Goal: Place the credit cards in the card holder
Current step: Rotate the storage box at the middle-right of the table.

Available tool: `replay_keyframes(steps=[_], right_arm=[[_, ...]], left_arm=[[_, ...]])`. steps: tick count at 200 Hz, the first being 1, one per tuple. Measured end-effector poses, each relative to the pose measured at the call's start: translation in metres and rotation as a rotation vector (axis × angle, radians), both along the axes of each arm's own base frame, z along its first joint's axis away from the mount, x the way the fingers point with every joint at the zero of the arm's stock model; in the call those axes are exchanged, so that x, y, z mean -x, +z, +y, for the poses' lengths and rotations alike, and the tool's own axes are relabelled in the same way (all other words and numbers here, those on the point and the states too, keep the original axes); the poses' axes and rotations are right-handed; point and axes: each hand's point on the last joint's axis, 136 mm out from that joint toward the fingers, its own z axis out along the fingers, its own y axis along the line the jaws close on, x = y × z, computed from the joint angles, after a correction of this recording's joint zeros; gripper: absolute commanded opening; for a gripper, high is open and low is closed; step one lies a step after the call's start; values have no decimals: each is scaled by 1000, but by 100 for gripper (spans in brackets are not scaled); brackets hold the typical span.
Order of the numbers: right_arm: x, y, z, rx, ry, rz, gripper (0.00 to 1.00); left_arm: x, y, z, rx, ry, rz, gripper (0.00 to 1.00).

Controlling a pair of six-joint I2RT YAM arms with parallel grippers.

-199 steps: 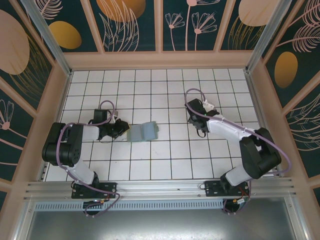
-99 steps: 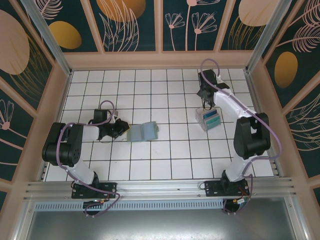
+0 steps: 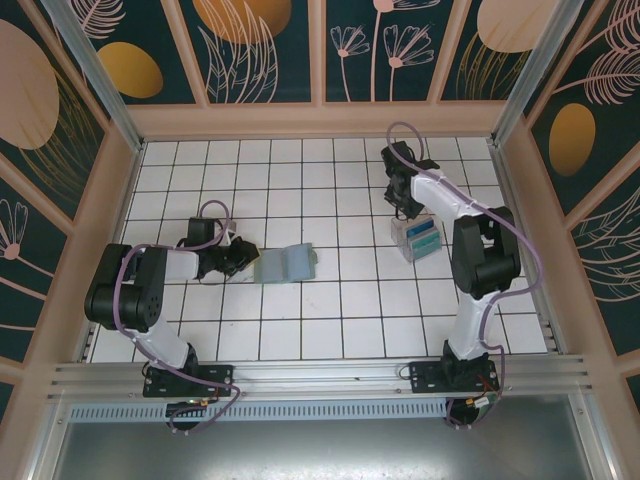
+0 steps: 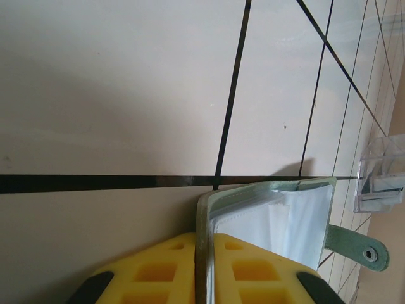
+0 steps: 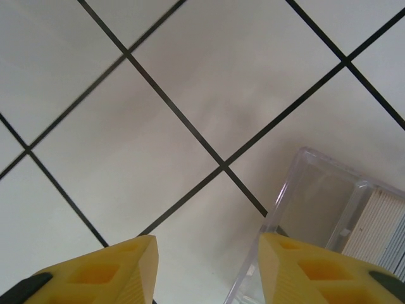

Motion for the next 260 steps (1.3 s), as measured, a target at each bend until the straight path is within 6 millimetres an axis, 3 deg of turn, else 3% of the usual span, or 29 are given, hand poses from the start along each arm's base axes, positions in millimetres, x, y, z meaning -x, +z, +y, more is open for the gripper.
replay_keyframes(steps=[35,61,85,105,141,156,197,222,260], right_arm=[[3,-9,-1,51,3,28,42],[3,-11,0,73,16,41,22],[4,-18,3,78,40,61,21],[3,-17,6,78,71,64,15],[2,-16,25,85,184,63,12],[4,-15,38,96,253,61,5],[18,-15,90,122,468,53,10],[30,-15,117,150,578,51,20],[38,-7,129,194,670,41,40]], left_arm=[[0,0,0,1,0,1,14],[0,0,0,2,2,3,14],[0,0,0,1,3,0,14],[-1,0,0,1,3,-1,14],[-1,0,0,0,4,-1,14],[-1,0,0,0,4,-1,14],[-1,0,0,0,4,-1,14],[-1,0,0,0,4,-1,14],[-1,0,0,1,7,1,14]])
